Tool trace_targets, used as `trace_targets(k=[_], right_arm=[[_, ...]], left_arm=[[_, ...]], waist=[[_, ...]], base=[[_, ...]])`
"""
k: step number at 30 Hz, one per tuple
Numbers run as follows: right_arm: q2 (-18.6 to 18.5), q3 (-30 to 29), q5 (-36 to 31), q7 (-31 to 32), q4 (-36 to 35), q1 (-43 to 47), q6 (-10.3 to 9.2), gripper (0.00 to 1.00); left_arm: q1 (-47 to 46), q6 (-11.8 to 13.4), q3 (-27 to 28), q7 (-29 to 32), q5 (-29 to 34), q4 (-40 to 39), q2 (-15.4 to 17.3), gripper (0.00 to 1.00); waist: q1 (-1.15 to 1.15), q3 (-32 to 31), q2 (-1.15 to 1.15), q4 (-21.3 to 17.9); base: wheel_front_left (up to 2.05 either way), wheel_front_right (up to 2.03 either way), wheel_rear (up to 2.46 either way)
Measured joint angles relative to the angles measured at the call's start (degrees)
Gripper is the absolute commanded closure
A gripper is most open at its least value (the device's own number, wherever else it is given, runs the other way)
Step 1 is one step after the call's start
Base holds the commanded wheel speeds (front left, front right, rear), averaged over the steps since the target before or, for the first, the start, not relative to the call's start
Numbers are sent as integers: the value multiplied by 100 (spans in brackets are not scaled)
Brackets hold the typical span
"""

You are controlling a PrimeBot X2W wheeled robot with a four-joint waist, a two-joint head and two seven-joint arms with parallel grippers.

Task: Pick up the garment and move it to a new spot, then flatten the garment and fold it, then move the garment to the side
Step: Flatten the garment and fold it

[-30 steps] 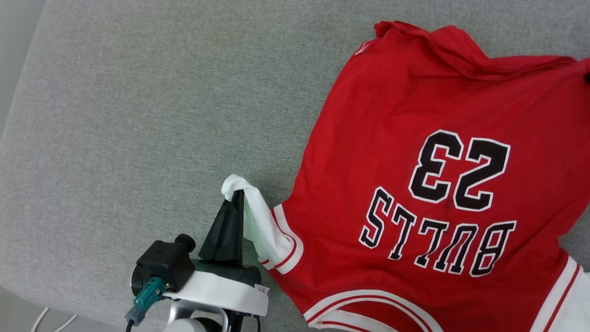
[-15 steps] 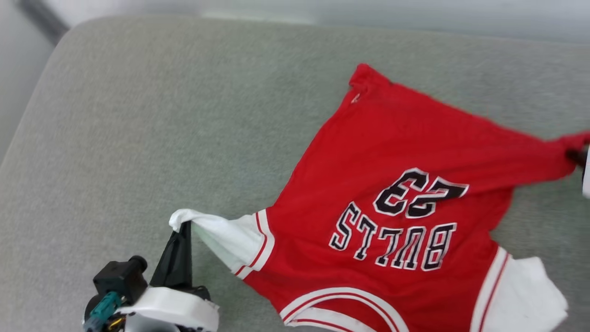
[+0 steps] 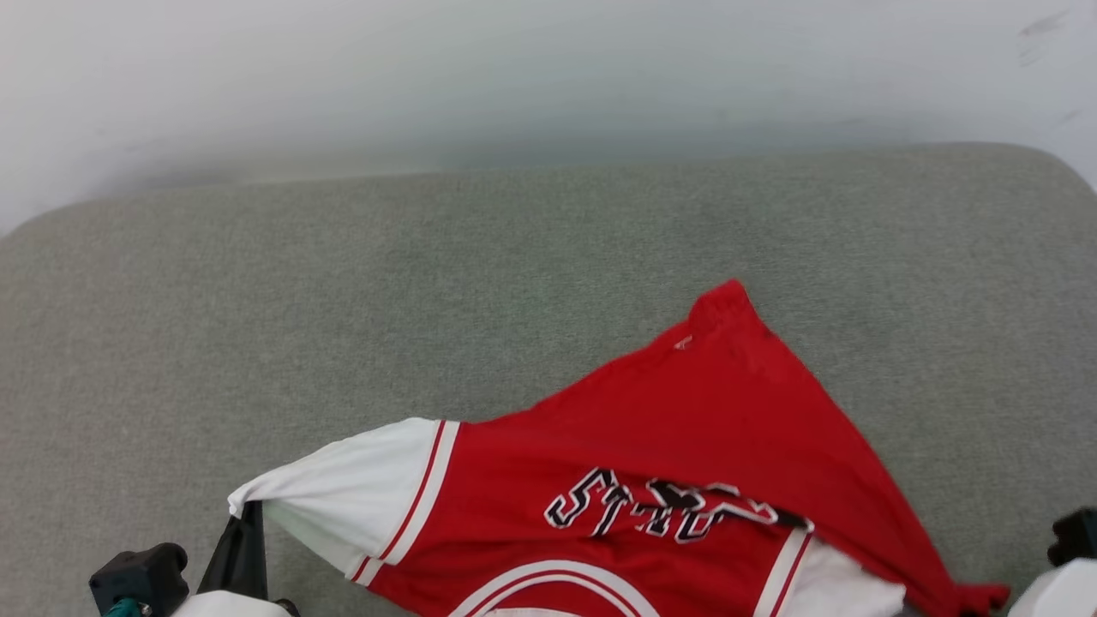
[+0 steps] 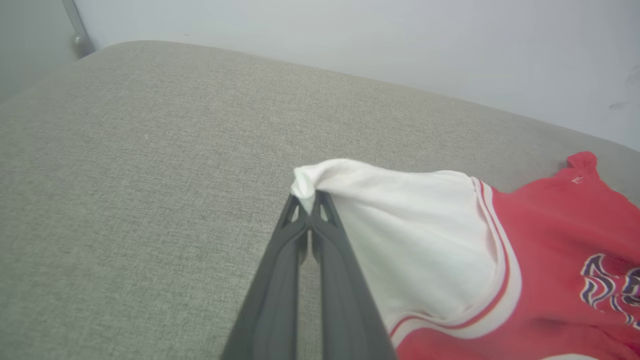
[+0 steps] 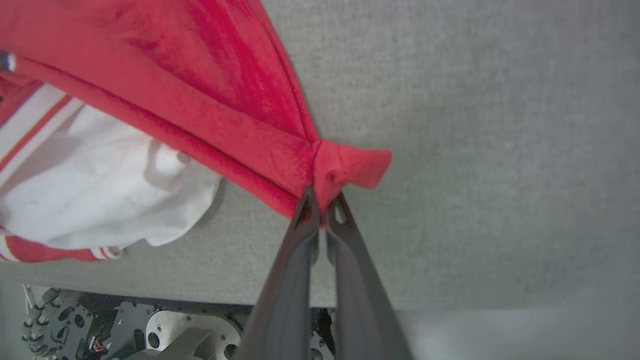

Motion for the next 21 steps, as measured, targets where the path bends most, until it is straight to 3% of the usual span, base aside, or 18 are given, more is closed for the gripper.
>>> trace_targets(k=[9,10,11,12,15,21], right_arm=[[1516,-604,-275,238,-730,1820,0,100],[1603,-625,-294,226,-731,1905,1,84],[1696,-651,-255,147,-726,1936,0,54],[1757,-653,-238,18,-725,1952,0,0],[1852,-695,-213,-675,-717,1918,0,0],[1903,-880,-275,-2713,-665,1465,0,0]], left_arm=[[236,67,104,121,-94,79,110,100],[238,70,100,142,-111,81,112,100],[240,71,97,157,-114,82,112,100],[241,71,87,164,-114,82,114,100],[241,71,49,203,-115,82,115,100],[236,70,-49,234,-115,35,101,100]], waist=[[0,-385,0,-389],[0,-401,0,-410],[0,-415,0,-429],[0,-429,0,-444],[0,-466,0,-470],[0,-518,0,-488]], base=[[0,0,0],[0,0,0],[0,0,0],[0,0,0],[0,0,0],[0,0,0]])
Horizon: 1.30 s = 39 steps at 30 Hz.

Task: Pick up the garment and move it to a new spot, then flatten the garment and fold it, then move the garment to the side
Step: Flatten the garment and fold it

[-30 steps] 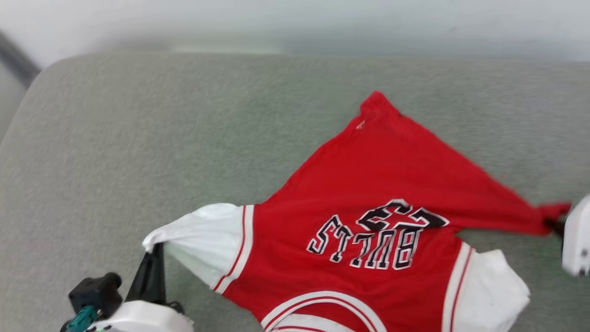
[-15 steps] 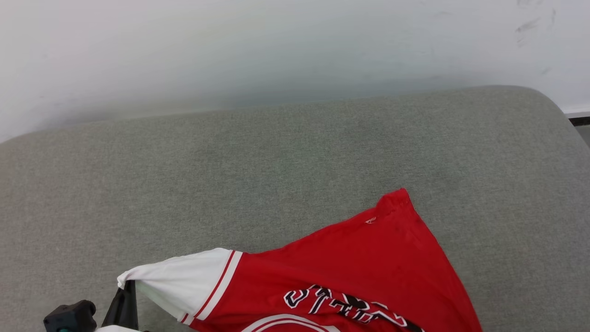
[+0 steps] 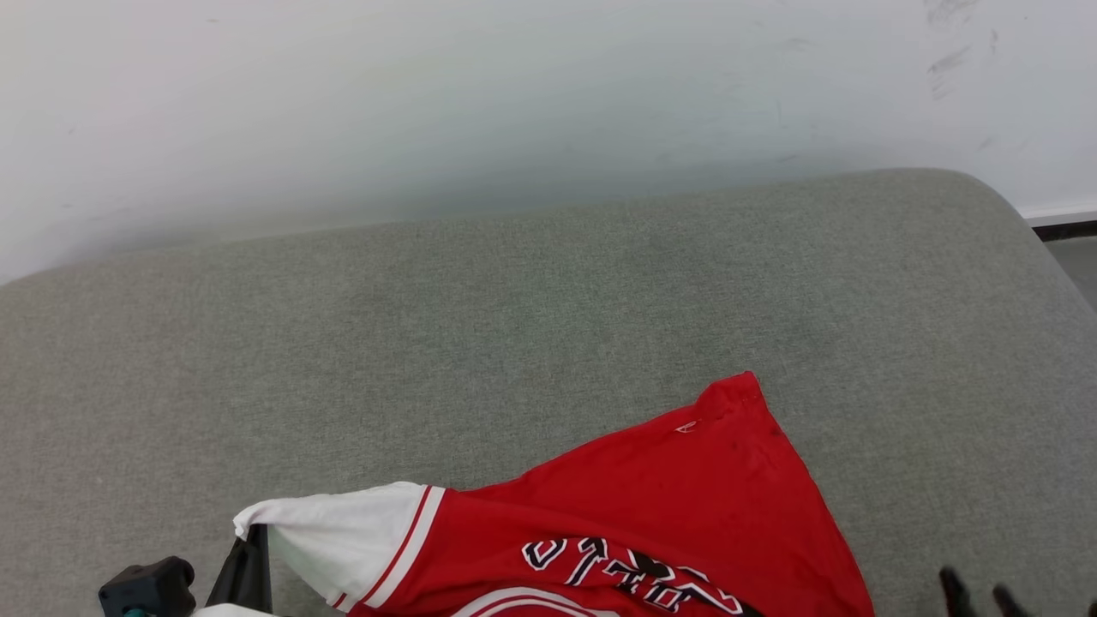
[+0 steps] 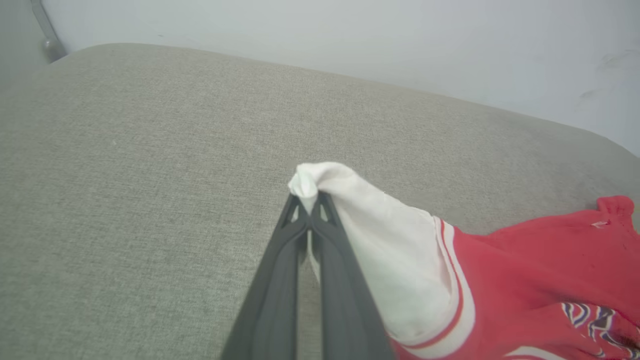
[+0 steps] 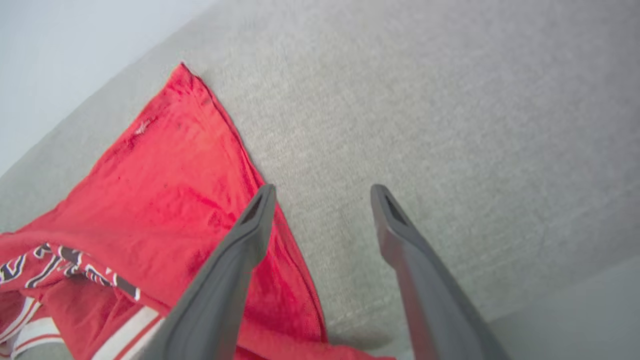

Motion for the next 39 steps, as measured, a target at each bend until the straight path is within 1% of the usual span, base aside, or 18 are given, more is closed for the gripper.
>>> trace_targets(k=[2,4,5,8,11,15,19,21,25,31,32,35,36,37,38,39], right_arm=[[-27,-16,-69,-547,109,-264,0,0],[-157,8,-80,-877,311,-570,0,0],[-222,19,-79,-1014,432,-751,0,0],[-468,200,-64,-1112,906,-1387,0,0],[-811,627,159,-701,1410,-2037,0,0],[-1444,1241,534,286,1828,-2771,0,0],[-2009,1969,856,1300,1762,-3424,0,0],[-2220,2325,905,1648,1636,-3745,0,0],[-2480,2945,1013,2084,1557,-4312,0,0],[-2749,3895,1287,2630,1819,-4838,-1,0],[-2841,4025,1346,2742,1855,-4915,-1,0],[-2949,4253,1579,2951,2006,-5093,-1,0],[-2977,4314,1621,2971,2039,-5149,-1,56],[-2995,4365,1673,2972,2085,-5197,-1,85],[-3015,4404,1733,2969,2129,-5244,0,100],[-3023,4436,1794,2928,2179,-5289,0,100]], left_arm=[[-14,0,-29,0,1,-41,-10,100],[-60,-2,-63,0,2,-70,-19,100],[-101,-7,-80,0,4,-86,-29,100],[-247,-18,-164,-5,49,-159,-57,100],[-446,-54,-275,-37,104,-212,-96,100],[-698,-134,-456,-58,160,-231,-149,100],[-1014,-202,-602,-105,230,-250,-202,100],[-1155,-233,-676,-140,267,-256,-237,100],[-1445,-310,-817,-214,348,-259,-313,100],[-1752,-359,-910,-346,399,-163,-389,100],[-1763,-361,-916,-368,398,-135,-393,100],[-1814,-377,-944,-416,397,-49,-428,100],[-1839,-378,-945,-431,397,-26,-428,100],[-1866,-385,-945,-433,396,5,-427,100],[-1887,-404,-956,-434,393,31,-428,100],[-1904,-414,-969,-437,392,64,-426,100]], waist=[[0,15,0,0],[0,60,0,2],[0,87,0,6],[1,210,0,31],[1,374,0,83],[2,581,0,240],[2,855,0,412],[2,1016,0,485],[2,1346,0,616],[2,1787,0,805],[2,1846,0,830],[1,1984,0,890],[1,2018,0,902],[1,2046,0,912],[1,2065,0,920],[1,2070,0,925]], base=[[0,0,0],[0,0,0],[0,0,0],[0,0,0],[0,0,0],[0,0,0],[0,0,0],[0,0,0],[0,0,0],[0,0,0],[0,0,0],[0,0,0],[0,0,0],[0,0,0],[0,0,0],[0,0,0]])
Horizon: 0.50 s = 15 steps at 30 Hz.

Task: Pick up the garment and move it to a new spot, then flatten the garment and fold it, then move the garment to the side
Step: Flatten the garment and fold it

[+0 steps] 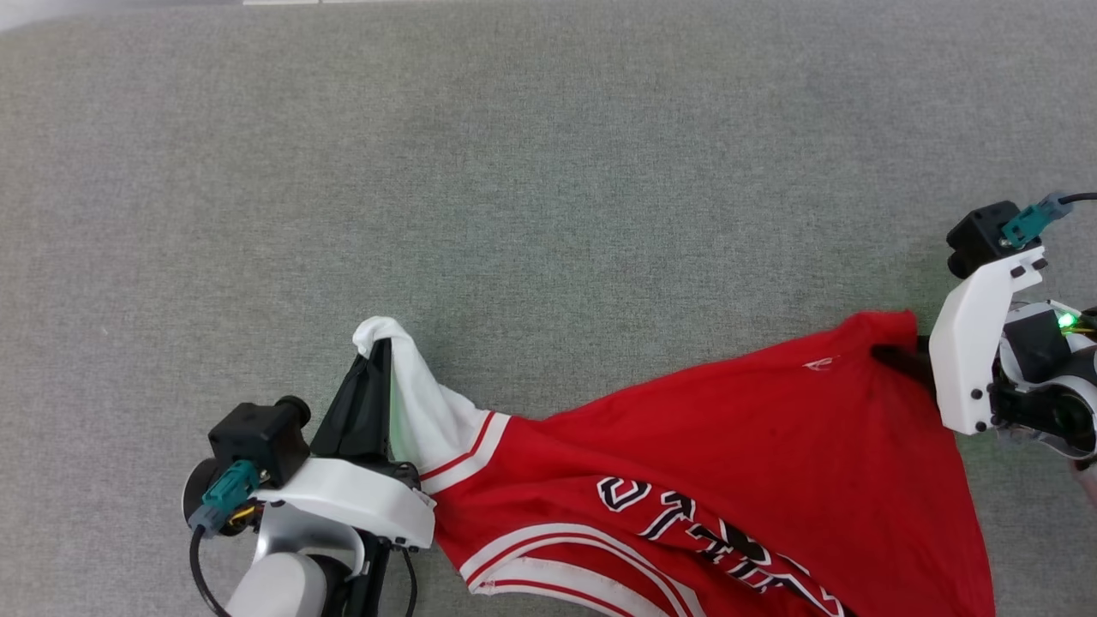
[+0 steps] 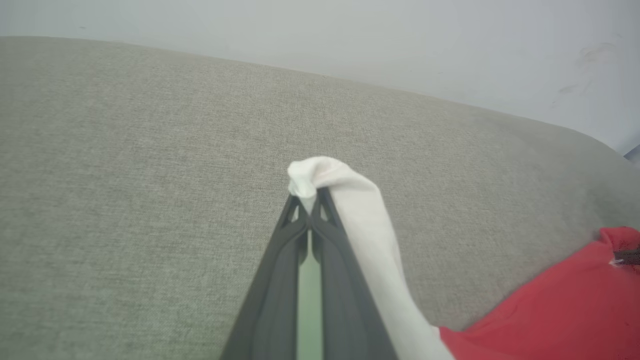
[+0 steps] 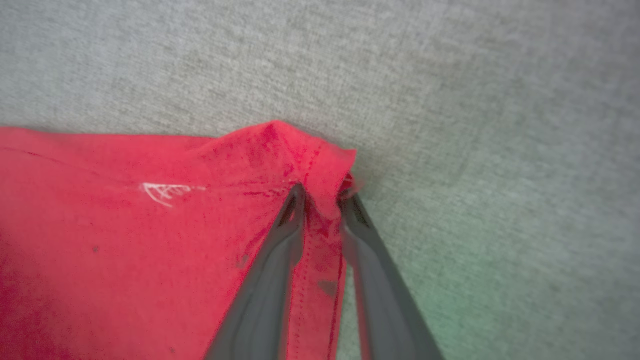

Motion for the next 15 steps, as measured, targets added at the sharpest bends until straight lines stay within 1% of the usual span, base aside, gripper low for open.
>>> trace_targets(k=[3,4,5,6,10,15], right_arm=[[32,97,107,-294,132,-88,0,100],[85,109,134,-536,224,-129,0,100],[85,109,134,-536,224,-129,0,100],[167,67,-18,-1044,323,-199,4,100],[290,-129,-356,-1572,483,-386,1,100],[493,-465,-871,-2041,631,-626,2,100]], left_arm=[[-110,-35,-59,-1,67,98,60,100],[-203,-62,-100,8,91,122,84,100],[-203,-62,-100,8,91,122,84,100],[-346,-64,-108,96,133,123,157,100],[-704,-60,25,267,121,123,282,100],[-1555,-77,136,546,151,187,455,100]], waist=[[0,-67,0,-5],[0,-152,0,-20],[0,-152,0,-20],[1,-310,0,-59],[0,-558,0,-162],[0,-872,0,-318]], base=[[0,0,0],[0,0,0],[0,0,0],[0,0,0],[0,0,0],[0,0,0]])
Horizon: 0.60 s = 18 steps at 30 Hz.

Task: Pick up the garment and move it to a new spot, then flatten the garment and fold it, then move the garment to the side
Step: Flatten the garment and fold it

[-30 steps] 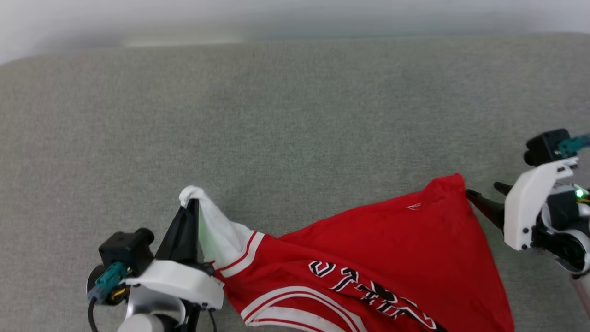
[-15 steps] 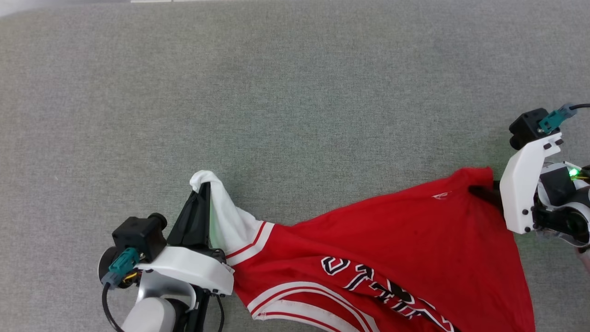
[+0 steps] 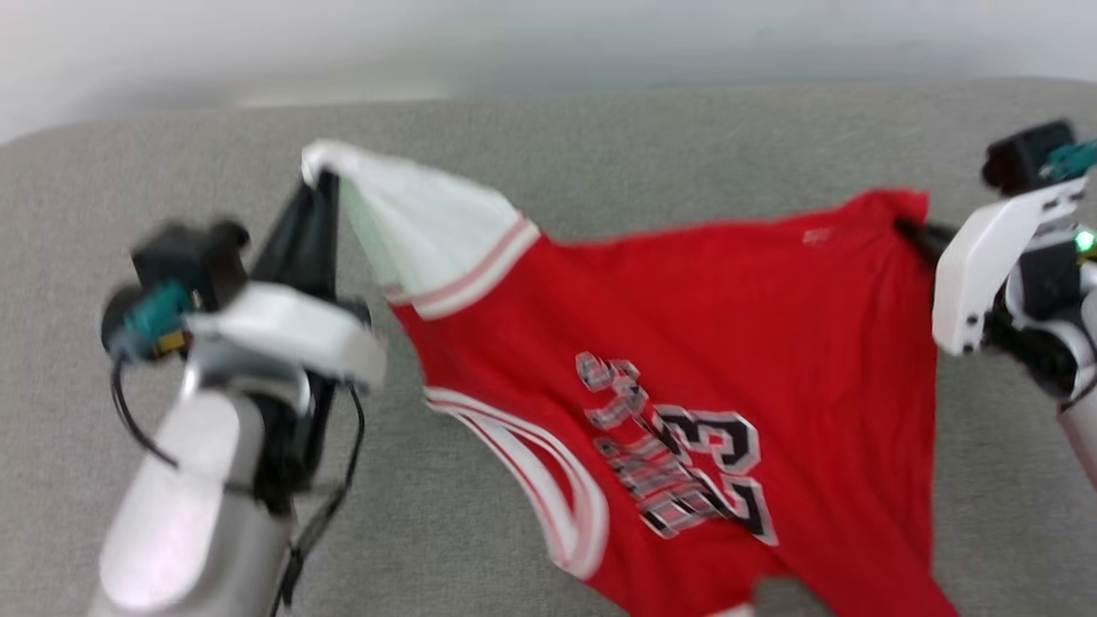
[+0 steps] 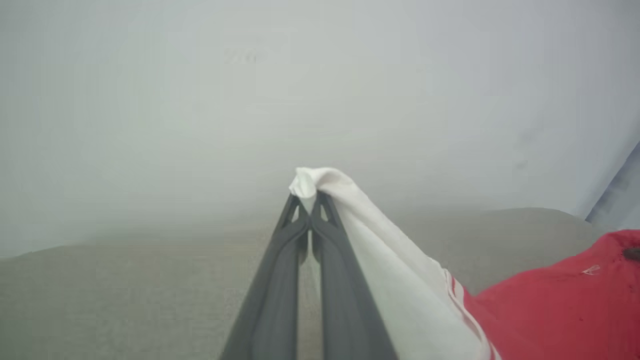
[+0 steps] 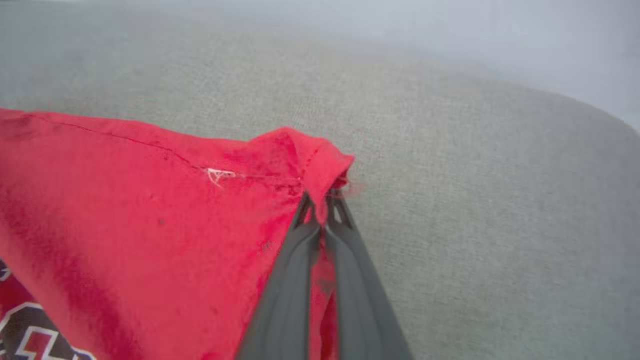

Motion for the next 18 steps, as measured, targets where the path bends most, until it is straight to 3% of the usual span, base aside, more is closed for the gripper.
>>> trace_targets(k=[9,18], right_arm=[[397,-737,-566,-453,282,-856,-1,100],[678,-1633,-904,-1114,671,-2301,-1,100]], left_arm=[[-1854,-142,152,377,-59,962,69,100],[-4009,-232,199,330,-12,2235,21,100]], waist=[[0,-328,0,-317],[0,42,0,-380]], base=[[0,0,0],[0,0,0]])
